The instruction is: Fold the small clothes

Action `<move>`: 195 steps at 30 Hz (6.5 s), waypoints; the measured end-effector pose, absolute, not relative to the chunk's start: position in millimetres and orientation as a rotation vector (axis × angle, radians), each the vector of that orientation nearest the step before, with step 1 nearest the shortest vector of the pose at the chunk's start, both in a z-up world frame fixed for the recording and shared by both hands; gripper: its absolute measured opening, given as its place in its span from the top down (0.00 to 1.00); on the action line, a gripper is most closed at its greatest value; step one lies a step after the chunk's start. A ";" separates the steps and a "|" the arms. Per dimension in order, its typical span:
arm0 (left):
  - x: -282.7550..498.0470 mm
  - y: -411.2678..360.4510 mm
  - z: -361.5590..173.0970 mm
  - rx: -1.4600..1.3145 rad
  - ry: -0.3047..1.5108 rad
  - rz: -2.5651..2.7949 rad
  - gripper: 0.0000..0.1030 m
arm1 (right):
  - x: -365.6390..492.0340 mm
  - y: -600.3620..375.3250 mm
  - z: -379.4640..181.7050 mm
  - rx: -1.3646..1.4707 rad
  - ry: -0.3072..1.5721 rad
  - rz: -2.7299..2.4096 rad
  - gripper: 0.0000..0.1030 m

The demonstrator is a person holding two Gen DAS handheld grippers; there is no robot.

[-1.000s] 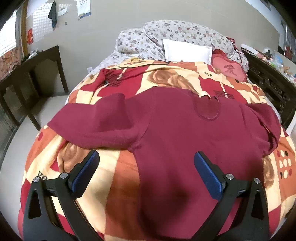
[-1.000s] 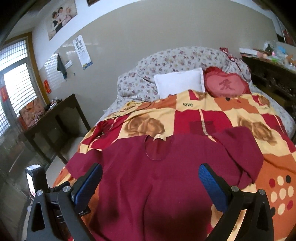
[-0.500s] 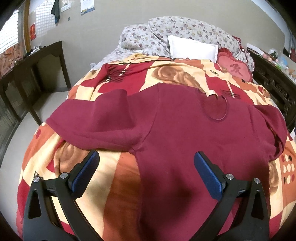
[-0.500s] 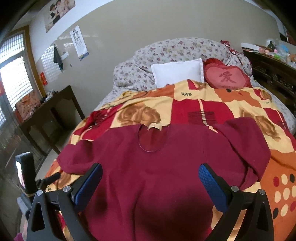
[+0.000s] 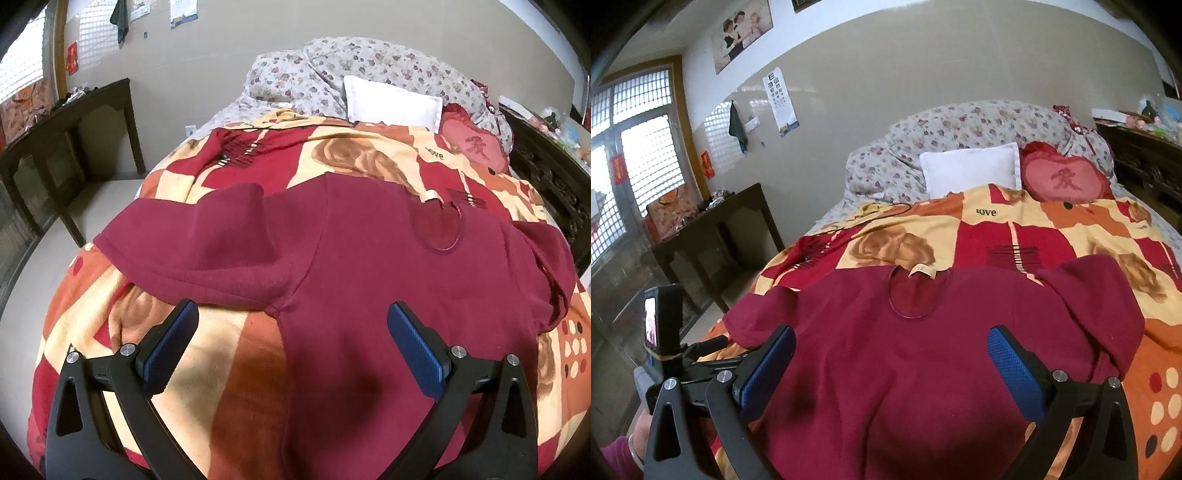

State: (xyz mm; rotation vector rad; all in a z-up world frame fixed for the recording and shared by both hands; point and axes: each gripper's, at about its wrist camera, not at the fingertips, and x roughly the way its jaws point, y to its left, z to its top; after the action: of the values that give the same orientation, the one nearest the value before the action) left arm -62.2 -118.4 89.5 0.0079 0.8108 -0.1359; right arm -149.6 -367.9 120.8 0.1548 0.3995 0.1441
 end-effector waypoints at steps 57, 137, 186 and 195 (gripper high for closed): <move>-44.0 -125.2 72.1 0.015 0.882 -0.150 0.00 | -82.0 -329.8 82.7 0.119 0.536 0.086 0.00; 50.3 85.5 82.1 -0.724 0.758 -0.020 0.95 | -39.6 -342.1 57.4 0.294 0.725 0.239 0.00; -12.9 -99.0 31.5 -0.128 1.037 -0.354 0.28 | 14.8 -386.8 73.0 0.114 0.699 0.099 0.85; -21.3 -102.2 60.2 -0.127 0.956 -0.336 0.28 | -71.4 -492.5 43.9 0.370 0.819 -0.017 0.51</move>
State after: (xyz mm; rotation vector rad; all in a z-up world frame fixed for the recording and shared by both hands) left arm -21.3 -102.2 60.2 -0.1269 0.9558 -0.3358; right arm -71.4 -492.5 43.9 0.3696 0.8186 -0.0169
